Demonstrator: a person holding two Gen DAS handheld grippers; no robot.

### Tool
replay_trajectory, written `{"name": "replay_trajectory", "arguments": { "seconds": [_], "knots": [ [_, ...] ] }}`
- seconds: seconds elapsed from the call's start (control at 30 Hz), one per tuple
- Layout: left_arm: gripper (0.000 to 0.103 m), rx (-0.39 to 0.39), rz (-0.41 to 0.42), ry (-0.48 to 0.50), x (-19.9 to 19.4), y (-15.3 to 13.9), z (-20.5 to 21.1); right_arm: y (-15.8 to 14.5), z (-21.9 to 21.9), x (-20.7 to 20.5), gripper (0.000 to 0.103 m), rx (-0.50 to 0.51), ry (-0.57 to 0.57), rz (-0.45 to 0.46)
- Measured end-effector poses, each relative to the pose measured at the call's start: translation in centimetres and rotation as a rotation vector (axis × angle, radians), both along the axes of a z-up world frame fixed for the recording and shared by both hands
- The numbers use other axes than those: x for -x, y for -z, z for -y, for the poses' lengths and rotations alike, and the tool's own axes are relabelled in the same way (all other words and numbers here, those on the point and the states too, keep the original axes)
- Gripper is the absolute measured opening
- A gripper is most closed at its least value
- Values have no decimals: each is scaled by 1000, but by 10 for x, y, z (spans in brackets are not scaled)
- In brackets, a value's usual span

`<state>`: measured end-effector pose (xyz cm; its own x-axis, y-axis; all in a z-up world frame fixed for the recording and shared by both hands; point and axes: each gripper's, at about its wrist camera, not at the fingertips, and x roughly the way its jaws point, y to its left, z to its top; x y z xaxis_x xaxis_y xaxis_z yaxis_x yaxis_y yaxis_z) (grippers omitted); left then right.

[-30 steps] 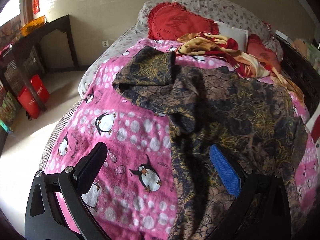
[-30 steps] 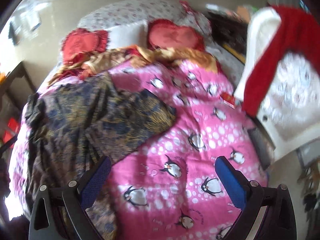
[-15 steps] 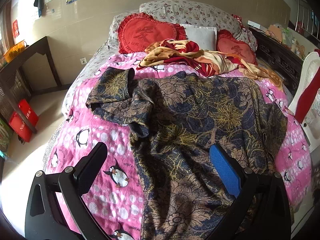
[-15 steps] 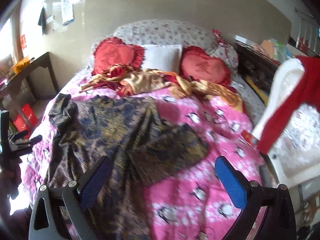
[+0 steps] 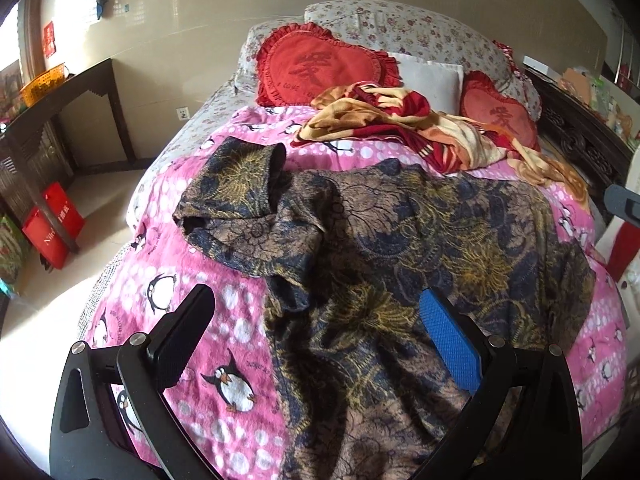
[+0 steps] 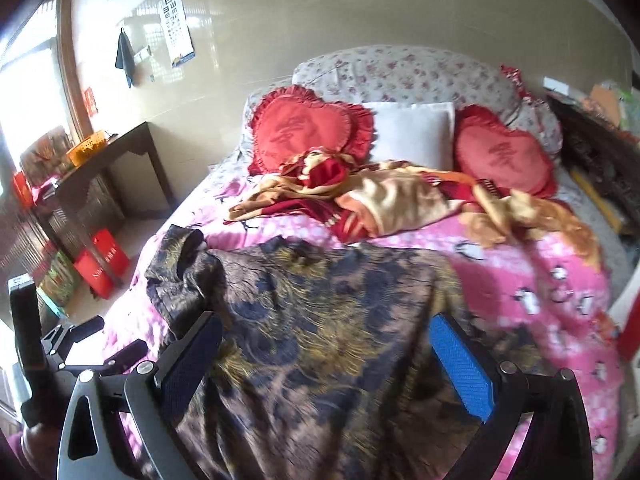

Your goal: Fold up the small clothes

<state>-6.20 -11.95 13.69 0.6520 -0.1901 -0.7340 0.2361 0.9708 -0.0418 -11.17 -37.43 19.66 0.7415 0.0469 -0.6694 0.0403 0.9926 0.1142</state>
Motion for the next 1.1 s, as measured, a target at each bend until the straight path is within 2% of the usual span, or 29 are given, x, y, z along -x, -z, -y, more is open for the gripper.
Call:
{"name": "replay_trajectory", "arguments": {
  "seconds": [0.13, 0.23, 0.5, 0.77, 1.1],
  "knots": [
    [102, -14, -13, -24, -10, 12, -2, 18, -10, -12, 103, -27, -22, -5],
    [102, -23, -27, -34, -16, 21, -3, 34, -18, -19, 103, -15, -40, -41],
    [102, 19, -113, -50, -25, 43, -2, 51, -28, -25, 103, 19, -56, -73],
    [102, 75, -258, -21, -3, 72, 7, 60, -23, -33, 103, 23, -40, -122],
    [102, 122, -302, 31, 20, 82, 16, 69, -19, -38, 103, 33, -11, -169]
  ]
}}
